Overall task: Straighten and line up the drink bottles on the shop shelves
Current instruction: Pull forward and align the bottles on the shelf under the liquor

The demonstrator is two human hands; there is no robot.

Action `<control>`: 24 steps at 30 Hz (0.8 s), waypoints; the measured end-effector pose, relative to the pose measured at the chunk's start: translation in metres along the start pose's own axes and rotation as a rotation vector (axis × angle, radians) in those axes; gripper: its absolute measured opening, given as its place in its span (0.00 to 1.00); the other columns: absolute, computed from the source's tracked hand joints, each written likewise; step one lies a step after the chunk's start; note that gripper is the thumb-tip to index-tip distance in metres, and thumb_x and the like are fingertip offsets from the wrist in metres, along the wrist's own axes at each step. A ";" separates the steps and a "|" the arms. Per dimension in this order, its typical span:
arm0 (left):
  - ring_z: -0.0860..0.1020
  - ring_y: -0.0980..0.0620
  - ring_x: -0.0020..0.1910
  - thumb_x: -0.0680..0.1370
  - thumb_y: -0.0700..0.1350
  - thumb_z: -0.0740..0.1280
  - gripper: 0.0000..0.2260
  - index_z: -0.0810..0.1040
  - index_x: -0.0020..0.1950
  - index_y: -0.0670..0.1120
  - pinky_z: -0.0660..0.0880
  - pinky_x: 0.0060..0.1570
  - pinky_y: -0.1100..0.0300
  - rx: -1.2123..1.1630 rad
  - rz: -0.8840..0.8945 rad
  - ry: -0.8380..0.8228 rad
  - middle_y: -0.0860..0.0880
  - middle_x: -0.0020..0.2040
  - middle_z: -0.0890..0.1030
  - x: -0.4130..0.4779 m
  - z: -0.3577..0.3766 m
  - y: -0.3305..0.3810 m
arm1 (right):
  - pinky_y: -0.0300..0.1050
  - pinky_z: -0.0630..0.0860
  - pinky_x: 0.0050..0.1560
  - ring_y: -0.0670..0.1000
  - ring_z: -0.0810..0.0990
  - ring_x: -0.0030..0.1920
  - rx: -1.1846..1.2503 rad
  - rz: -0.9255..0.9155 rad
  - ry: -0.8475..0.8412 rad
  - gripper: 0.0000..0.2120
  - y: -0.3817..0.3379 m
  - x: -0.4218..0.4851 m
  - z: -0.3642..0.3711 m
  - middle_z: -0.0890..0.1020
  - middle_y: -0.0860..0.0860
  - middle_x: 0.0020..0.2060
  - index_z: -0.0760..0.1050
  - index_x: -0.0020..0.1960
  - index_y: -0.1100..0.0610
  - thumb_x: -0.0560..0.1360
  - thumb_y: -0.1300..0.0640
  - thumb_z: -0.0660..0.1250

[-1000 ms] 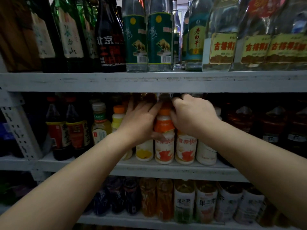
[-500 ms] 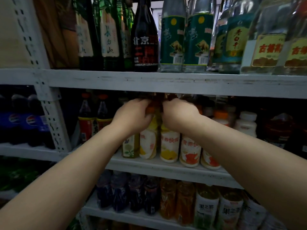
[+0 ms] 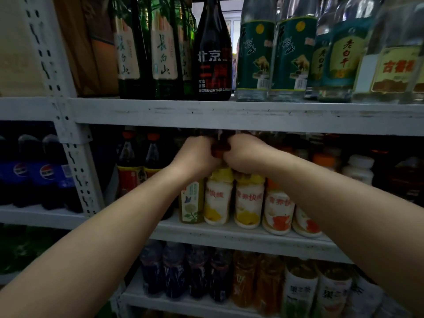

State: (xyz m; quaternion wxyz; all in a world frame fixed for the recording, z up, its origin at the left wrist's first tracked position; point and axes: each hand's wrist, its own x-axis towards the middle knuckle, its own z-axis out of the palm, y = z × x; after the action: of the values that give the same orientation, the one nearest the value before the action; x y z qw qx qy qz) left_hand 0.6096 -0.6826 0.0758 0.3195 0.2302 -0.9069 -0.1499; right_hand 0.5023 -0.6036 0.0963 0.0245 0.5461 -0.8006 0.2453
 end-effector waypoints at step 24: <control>0.78 0.50 0.56 0.73 0.52 0.71 0.25 0.71 0.68 0.48 0.74 0.48 0.58 0.169 -0.383 0.513 0.50 0.59 0.79 -0.105 0.032 -0.128 | 0.43 0.79 0.32 0.51 0.81 0.32 0.103 -0.013 -0.059 0.09 -0.002 0.005 0.006 0.81 0.53 0.34 0.75 0.55 0.54 0.79 0.52 0.61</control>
State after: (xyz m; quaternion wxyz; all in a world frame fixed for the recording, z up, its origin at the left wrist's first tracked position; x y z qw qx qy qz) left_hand 0.7028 -0.7328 -0.0553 0.4833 0.4524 -0.7464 -0.0688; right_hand 0.5039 -0.6107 0.0933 -0.0257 0.5587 -0.7838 0.2700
